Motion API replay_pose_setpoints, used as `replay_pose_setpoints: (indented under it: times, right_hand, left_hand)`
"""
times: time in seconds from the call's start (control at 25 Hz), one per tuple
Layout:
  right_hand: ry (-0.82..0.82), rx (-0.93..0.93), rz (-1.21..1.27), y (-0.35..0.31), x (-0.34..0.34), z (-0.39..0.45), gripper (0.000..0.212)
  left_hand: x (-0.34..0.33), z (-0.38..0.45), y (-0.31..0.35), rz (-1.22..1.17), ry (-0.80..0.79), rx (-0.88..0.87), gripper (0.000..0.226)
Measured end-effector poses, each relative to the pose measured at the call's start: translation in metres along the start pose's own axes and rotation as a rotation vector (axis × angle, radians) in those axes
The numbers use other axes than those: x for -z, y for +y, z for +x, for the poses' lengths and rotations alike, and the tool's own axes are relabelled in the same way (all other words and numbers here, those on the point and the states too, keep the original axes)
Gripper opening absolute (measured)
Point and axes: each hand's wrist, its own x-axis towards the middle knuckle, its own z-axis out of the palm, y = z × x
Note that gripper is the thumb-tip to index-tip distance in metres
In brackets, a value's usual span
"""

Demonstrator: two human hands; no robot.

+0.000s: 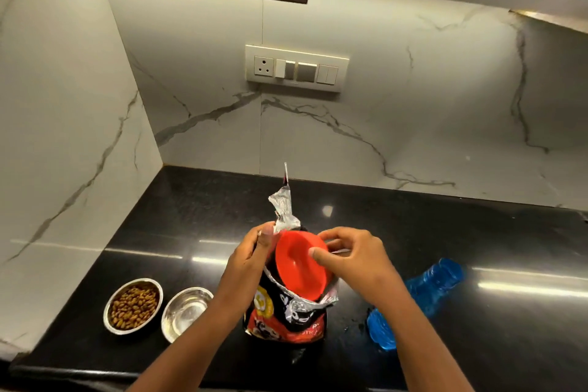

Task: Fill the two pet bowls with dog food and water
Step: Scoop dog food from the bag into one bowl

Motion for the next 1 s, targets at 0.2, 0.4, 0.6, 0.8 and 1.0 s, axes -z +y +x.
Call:
replay_pose_setpoints:
  times: [0.2, 0.4, 0.6, 0.8, 1.0]
  right_hand:
    - [-0.296, 0.082, -0.399, -0.004, -0.028, 0.024, 0.043]
    - [-0.384, 0.053, -0.543, 0.010, -0.042, 0.056, 0.030]
    - [-0.304, 0.071, -0.691, 0.020, -0.052, 0.064, 0.026]
    - [-0.212, 0.201, -0.632, 0.013, -0.031, 0.056, 0.027]
    - [-0.116, 0.286, -0.405, -0.005, 0.011, 0.039, 0.035]
  left_hand:
    - [-0.003, 0.001, -0.010, -0.016, 0.076, 0.011, 0.038]
    - [-0.008, -0.002, -0.005, -0.002, 0.088, 0.003, 0.041]
    - [-0.011, -0.001, 0.001, 0.039, 0.138, 0.013, 0.043]
    - [-0.005, 0.010, 0.019, 0.199, 0.252, -0.090, 0.056]
    - [-0.023, 0.010, 0.058, 0.387, 0.415, -0.403, 0.024]
